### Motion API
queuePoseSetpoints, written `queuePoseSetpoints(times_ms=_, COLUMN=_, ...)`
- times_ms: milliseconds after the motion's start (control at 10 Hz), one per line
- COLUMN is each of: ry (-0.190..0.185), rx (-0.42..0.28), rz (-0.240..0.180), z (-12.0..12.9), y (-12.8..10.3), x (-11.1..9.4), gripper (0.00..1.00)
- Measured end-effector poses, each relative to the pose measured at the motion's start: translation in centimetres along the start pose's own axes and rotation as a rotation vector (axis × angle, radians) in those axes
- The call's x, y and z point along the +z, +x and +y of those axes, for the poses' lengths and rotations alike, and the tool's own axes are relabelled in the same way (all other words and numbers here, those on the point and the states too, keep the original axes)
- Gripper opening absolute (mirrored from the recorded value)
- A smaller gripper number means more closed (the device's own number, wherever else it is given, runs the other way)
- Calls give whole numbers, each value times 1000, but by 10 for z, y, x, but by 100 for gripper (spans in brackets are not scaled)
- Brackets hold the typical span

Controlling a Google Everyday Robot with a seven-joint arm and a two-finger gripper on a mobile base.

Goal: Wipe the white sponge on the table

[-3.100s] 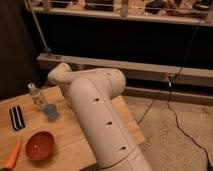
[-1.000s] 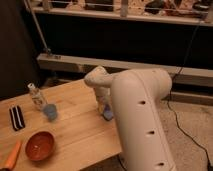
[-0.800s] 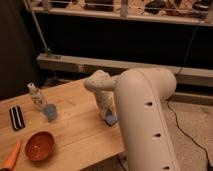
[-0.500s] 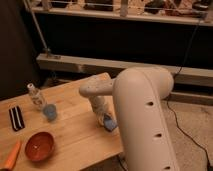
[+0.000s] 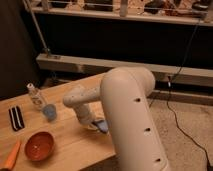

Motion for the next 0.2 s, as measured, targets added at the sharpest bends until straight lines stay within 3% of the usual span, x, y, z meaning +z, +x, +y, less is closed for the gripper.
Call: queuePoseSetpoints(times_ms=200, ry=-37, rx=-77, rz=-50, z=24, y=-14, x=-23, gripper=0)
